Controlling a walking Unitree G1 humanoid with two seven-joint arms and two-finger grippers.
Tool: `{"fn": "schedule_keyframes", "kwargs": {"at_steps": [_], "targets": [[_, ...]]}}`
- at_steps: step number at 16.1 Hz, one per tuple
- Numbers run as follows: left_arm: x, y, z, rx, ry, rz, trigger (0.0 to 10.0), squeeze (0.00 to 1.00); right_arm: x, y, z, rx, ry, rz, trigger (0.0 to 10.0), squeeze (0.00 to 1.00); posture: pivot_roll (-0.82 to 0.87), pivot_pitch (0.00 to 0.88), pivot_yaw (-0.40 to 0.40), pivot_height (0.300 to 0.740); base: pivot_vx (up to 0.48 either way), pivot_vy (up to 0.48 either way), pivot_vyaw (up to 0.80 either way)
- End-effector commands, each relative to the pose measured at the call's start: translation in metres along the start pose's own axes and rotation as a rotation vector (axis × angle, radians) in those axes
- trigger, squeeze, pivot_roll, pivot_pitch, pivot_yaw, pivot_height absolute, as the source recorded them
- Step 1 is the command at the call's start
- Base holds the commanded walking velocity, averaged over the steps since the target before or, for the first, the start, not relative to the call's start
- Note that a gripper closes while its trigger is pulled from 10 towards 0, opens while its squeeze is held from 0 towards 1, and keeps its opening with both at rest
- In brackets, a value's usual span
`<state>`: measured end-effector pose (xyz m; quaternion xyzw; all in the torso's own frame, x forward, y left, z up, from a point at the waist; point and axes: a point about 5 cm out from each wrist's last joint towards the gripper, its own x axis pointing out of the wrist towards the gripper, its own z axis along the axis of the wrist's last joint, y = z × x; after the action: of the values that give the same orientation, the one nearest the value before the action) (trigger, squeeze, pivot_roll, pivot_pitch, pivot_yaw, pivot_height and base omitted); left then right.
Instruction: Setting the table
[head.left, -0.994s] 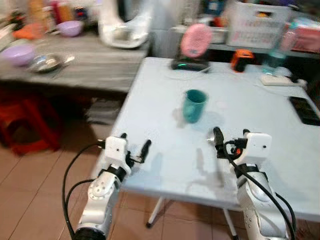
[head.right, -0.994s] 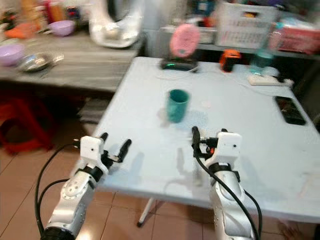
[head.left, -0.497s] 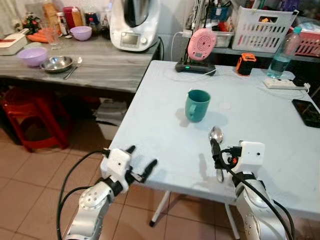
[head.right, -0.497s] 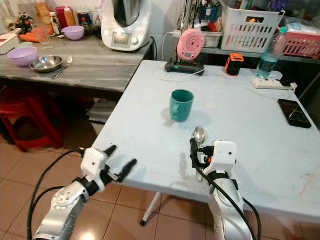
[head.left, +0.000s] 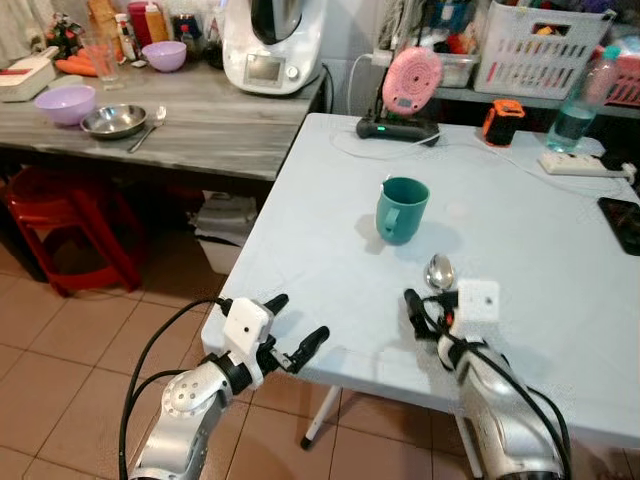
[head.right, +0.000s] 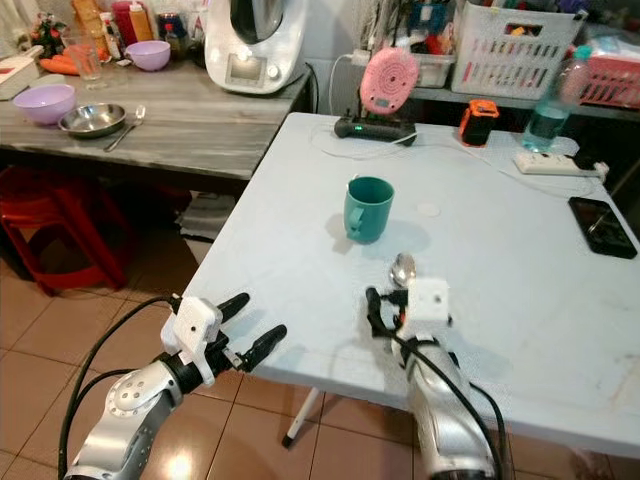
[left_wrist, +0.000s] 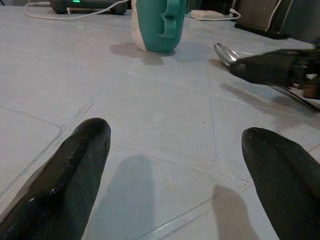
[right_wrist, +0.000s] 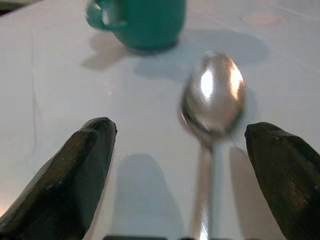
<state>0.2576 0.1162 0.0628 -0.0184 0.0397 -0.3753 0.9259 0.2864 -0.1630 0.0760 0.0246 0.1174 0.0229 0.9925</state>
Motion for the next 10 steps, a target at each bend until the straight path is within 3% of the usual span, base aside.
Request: {"fn": "schedule_keyframes", "kwargs": {"at_steps": [1, 2, 3, 4, 5, 10], "targets": [[0.002, -0.005, 0.004, 0.005, -0.008, -0.046, 10.0, 0.00, 0.005, 0.000, -0.001, -0.006, 0.021, 0.002, 10.0, 0.00, -0.10, 0.000, -0.010, 0.740, 0.000, 0.000, 0.00], [0.003, -0.006, 0.004, 0.006, -0.005, -0.057, 10.0, 0.00, 0.007, 0.000, -0.001, -0.004, 0.028, -0.002, 10.0, 0.00, -0.10, 0.000, -0.012, 0.740, 0.000, 0.000, 0.00], [0.002, -0.009, 0.004, 0.004, -0.001, -0.077, 10.0, 0.00, 0.008, 0.001, -0.005, 0.012, 0.061, -0.013, 8.7, 0.00, -0.10, 0.000, -0.014, 0.740, 0.000, 0.000, 0.00], [0.002, -0.010, 0.004, 0.011, -0.001, -0.089, 10.0, 0.00, 0.009, 0.001, -0.007, 0.021, 0.073, -0.018, 8.2, 0.00, -0.10, 0.000, -0.016, 0.740, 0.000, 0.000, 0.00], [0.003, -0.010, 0.004, 0.010, 0.003, -0.092, 10.0, 0.00, 0.007, 0.003, -0.008, 0.006, 0.083, -0.016, 10.0, 0.00, -0.10, 0.000, -0.017, 0.740, 0.000, 0.000, 0.00], [0.003, -0.010, 0.003, 0.006, 0.004, -0.122, 10.0, 0.00, -0.001, -0.004, -0.011, 0.041, 0.107, -0.080, 10.0, 0.00, -0.10, 0.000, -0.013, 0.740, 0.000, 0.000, 0.00]]}}
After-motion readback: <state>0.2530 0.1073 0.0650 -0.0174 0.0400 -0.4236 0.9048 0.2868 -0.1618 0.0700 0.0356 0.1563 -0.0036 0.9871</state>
